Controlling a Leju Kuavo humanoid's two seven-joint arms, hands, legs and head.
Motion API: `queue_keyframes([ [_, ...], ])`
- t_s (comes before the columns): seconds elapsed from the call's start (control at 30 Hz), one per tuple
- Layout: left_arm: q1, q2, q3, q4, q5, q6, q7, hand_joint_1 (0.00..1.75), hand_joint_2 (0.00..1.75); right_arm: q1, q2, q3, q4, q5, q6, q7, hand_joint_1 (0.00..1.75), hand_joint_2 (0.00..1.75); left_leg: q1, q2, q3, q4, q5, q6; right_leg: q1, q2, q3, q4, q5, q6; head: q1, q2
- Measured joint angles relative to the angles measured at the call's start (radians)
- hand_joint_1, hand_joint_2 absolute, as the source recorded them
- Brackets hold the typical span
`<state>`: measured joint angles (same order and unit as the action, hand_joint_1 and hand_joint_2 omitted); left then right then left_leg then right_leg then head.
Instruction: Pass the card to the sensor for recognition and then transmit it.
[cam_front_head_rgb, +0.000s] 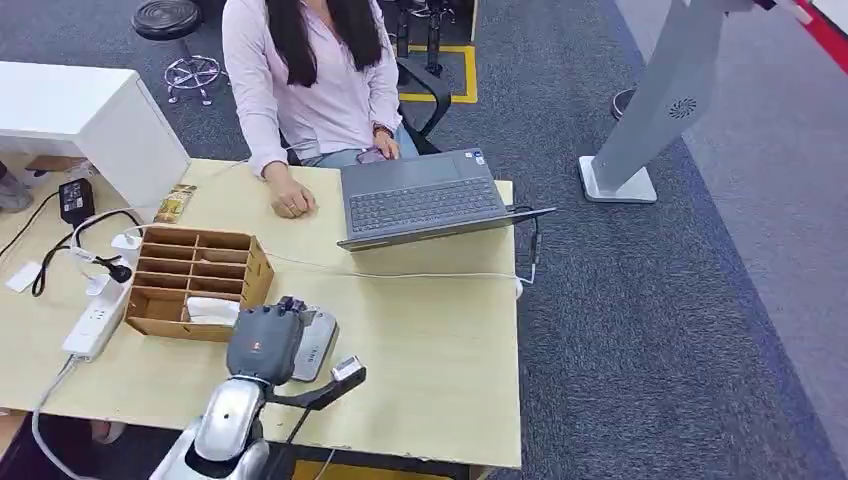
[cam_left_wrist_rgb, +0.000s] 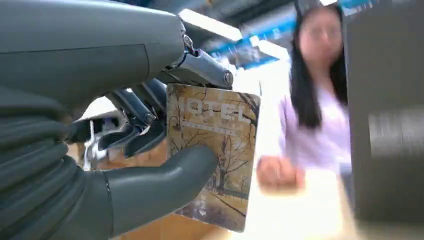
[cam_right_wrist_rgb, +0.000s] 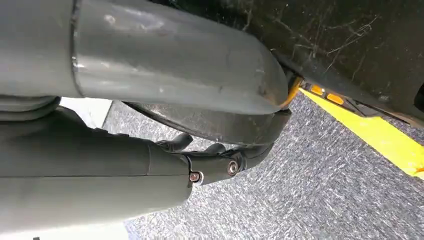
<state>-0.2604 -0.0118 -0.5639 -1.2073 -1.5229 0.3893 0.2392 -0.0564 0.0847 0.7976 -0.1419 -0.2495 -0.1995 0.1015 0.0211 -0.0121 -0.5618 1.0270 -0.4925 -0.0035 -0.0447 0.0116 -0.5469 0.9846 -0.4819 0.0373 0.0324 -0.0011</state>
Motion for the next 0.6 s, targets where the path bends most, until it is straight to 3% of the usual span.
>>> queue_keyframes([
  [0.1,-0.027,0.001,0.024,-0.015,0.000,0.066,-0.011,1.75,1.75,-0.001,-0.002,0.015,0.000,0.005,0.002,0.000,0.00,0.00,0.000,0.000,0.000,0.000,0.000,0.000,0.000,0.000,0.000,0.000,0.000,0.000,0.000,0.000],
  [0.27,-0.033,0.003,0.045,-0.026,0.000,0.077,-0.009,1.75,1.75,-0.001,-0.003,0.020,0.000,0.007,0.003,0.000,0.00,0.00,0.000,0.000,0.000,0.000,0.000,0.000,0.000,0.000,0.000,0.000,0.000,0.000,0.000,0.000],
  [0.4,-0.065,0.016,0.053,-0.027,0.000,0.208,0.021,1.75,1.75,-0.004,-0.005,0.039,0.000,0.020,0.007,-0.002,0.00,0.00,0.000,0.000,0.000,0.000,0.000,0.000,0.000,0.000,0.000,0.000,0.000,0.000,0.000,0.000],
  [0.5,-0.124,0.023,0.118,-0.005,0.000,0.247,-0.056,1.75,1.75,-0.007,-0.009,0.053,0.000,0.038,0.020,-0.007,0.00,0.00,0.000,0.000,0.000,0.000,0.001,0.000,0.000,0.000,0.000,0.000,0.000,0.000,0.000,0.000],
  [0.6,-0.254,0.035,0.216,0.133,0.000,0.269,-0.102,1.75,1.75,-0.013,-0.014,0.078,0.000,0.058,0.029,-0.012,0.00,0.00,0.001,0.000,0.000,0.000,0.002,-0.001,0.000,0.000,0.000,0.001,0.002,-0.001,0.001,0.000],
])
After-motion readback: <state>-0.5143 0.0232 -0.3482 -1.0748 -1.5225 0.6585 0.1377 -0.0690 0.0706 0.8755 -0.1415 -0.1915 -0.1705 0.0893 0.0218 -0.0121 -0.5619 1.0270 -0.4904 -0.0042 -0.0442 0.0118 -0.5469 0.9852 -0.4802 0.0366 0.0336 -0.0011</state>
